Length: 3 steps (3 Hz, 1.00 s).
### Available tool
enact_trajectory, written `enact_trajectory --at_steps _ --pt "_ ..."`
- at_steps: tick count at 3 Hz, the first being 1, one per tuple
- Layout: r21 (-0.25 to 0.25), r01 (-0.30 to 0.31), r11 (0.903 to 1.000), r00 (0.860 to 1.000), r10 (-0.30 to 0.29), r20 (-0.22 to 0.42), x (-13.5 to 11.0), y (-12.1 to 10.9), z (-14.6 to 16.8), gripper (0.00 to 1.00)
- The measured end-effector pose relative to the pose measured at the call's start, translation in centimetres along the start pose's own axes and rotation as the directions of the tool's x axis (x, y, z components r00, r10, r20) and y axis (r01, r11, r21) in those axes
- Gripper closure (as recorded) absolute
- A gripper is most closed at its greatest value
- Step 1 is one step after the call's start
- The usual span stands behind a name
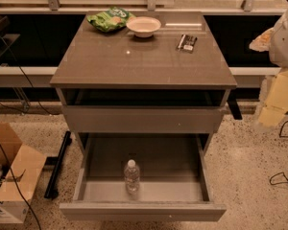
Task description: Pick water bottle from middle drawer and place on counter
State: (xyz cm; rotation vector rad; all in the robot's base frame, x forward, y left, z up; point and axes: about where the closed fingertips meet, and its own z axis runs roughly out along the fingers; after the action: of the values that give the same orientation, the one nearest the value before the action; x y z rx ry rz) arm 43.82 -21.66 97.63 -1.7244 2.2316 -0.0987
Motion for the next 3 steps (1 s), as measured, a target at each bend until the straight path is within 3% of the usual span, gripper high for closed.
enact_trajectory --at_steps 1,2,3 --pt "0.000 0.000 1.0000 1.000 0.000 0.000 0.0 0.0 0.0 0.00" --pt "-0.008 0.010 0.9999 1.000 -0.010 0.027 -0.1 0.5 2.0 0.00" --pt "-0.025 0.019 0.9995 0.995 -0.016 0.096 -0.2 1.3 5.1 0.00"
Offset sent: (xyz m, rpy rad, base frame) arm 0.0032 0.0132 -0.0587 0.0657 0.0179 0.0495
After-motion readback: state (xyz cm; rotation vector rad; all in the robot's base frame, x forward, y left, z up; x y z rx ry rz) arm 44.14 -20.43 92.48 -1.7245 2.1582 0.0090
